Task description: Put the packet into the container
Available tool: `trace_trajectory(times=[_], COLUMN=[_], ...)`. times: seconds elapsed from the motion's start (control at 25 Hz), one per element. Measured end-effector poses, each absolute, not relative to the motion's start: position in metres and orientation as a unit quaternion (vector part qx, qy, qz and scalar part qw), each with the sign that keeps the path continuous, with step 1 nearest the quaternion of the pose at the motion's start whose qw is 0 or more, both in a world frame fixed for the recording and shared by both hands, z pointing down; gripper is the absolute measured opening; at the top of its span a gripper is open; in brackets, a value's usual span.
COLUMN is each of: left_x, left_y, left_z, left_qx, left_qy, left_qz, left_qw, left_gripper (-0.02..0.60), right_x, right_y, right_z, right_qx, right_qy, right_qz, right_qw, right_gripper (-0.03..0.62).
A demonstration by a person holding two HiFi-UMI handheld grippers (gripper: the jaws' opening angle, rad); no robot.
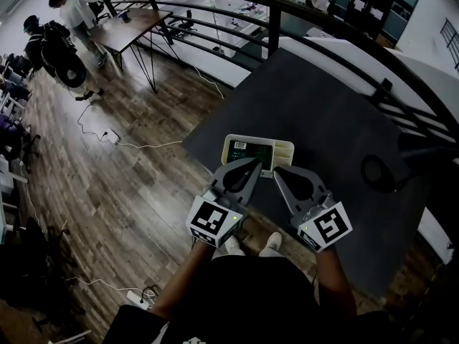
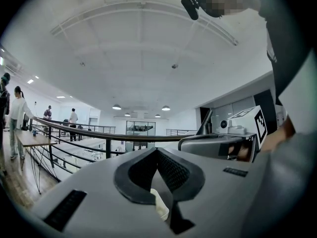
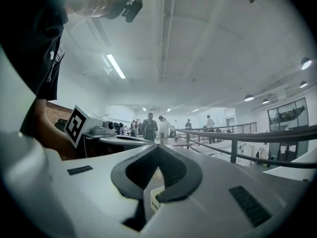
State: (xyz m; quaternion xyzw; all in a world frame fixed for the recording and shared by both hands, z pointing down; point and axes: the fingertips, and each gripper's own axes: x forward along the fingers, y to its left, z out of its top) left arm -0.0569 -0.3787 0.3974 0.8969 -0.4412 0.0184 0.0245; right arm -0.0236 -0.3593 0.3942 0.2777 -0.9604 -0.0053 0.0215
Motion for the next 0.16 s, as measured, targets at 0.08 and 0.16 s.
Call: trace_trajectory(times=[0.08, 0.16], left_x=[-0.0541, -0.0515], left_y=[-0.3769, -0.3749], left_z=[0.3975, 0.3977], left_qx=[0.897, 0.897], left_qy=[-0.441, -0.441], left_qz=[0.019, 0.019], left_qw=[0.025, 0.026], left_gripper=[0.006, 0.006], right_x=[-0.0214, -0.0195], right_y=[-0.3574, -0.3554], right_z=[0.3949, 0.3954], right_qx=[0.278, 0.277], right_qy=[-0.960, -0.961], right_qz=[-0.005, -0.004], right_qw=[0.023, 0.024], right_gripper=[0.005, 0.005])
